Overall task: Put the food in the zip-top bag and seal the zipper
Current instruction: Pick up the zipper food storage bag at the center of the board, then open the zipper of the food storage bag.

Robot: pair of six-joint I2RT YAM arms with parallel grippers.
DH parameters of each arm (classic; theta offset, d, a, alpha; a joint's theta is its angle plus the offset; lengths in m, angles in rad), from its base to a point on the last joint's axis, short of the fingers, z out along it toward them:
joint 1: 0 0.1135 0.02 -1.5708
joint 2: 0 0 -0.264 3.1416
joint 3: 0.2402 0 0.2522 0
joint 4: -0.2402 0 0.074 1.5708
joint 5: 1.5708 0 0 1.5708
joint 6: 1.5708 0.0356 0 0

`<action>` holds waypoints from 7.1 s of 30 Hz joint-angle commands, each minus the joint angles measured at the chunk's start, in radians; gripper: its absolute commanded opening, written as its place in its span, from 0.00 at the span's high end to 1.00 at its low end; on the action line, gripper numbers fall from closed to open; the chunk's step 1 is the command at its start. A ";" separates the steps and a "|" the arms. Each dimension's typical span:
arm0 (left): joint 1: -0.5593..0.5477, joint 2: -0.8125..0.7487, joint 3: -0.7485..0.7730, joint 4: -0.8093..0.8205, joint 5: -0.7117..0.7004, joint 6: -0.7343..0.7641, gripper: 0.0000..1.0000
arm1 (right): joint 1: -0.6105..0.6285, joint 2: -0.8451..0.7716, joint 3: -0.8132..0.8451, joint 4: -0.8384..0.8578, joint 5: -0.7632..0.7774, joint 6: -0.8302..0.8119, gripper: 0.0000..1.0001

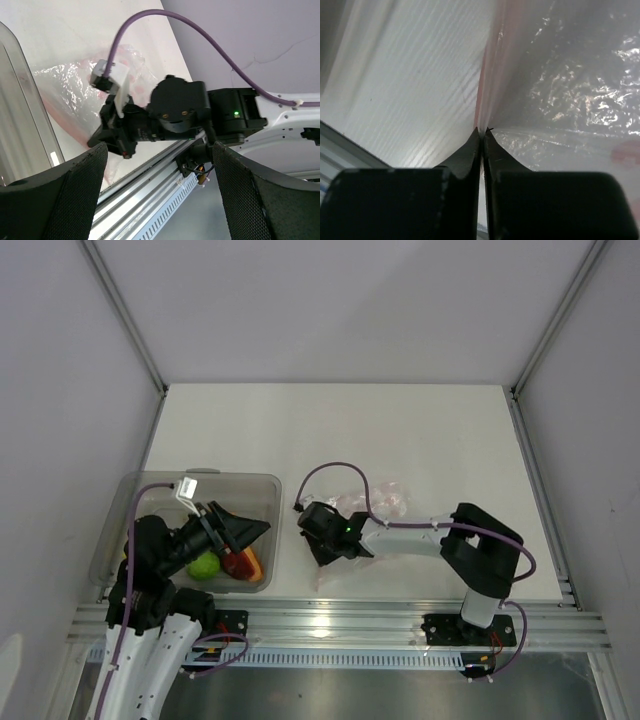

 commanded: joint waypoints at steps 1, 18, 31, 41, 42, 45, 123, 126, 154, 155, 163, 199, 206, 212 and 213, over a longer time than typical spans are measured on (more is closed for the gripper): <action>0.006 -0.004 -0.019 0.033 0.031 -0.010 0.13 | -0.022 -0.113 -0.048 0.035 -0.035 0.020 1.00; 0.006 -0.017 -0.088 0.216 0.171 -0.126 0.19 | -0.430 -0.672 -0.272 0.335 -0.883 0.168 1.00; -0.023 -0.015 -0.179 0.464 0.191 -0.244 0.21 | -0.390 -0.664 -0.313 0.729 -1.158 0.480 0.98; -0.079 0.055 -0.200 0.523 0.149 -0.260 0.25 | -0.293 -0.610 -0.259 0.651 -1.141 0.414 0.97; -0.083 0.061 -0.203 0.526 0.148 -0.261 0.26 | -0.287 -0.607 -0.259 0.657 -1.136 0.416 0.98; -0.098 0.068 -0.209 0.530 0.136 -0.261 0.27 | -0.278 -0.594 -0.259 0.691 -1.133 0.439 0.98; -0.122 0.031 -0.254 0.570 0.114 -0.344 0.60 | -0.100 -0.515 -0.074 0.323 -0.871 0.162 0.80; -0.124 0.043 -0.243 0.570 0.114 -0.341 0.64 | -0.099 -0.508 -0.068 0.308 -0.865 0.155 0.68; -0.198 0.109 0.048 -0.017 -0.237 -0.191 0.99 | 0.130 -0.216 0.541 -0.385 -0.003 0.044 0.39; -0.199 0.109 0.056 -0.033 -0.254 -0.189 1.00 | 0.147 -0.180 0.567 -0.436 0.055 0.046 0.39; -0.218 0.123 0.053 -0.053 -0.283 -0.200 0.99 | 0.222 -0.029 0.771 -0.642 0.293 0.087 0.37; -0.224 0.144 0.070 -0.106 -0.254 -0.140 1.00 | 0.339 0.117 0.851 -0.719 0.700 -0.089 0.52; -0.224 0.152 0.065 -0.094 -0.231 -0.138 0.99 | 0.343 0.097 0.759 -0.622 0.774 -0.152 0.75; -0.224 0.166 0.053 -0.074 -0.190 -0.122 1.00 | 0.337 0.062 0.681 -0.507 0.741 -0.198 0.20; -0.224 0.170 0.053 -0.076 -0.188 -0.119 0.99 | 0.333 0.060 0.678 -0.507 0.735 -0.186 0.11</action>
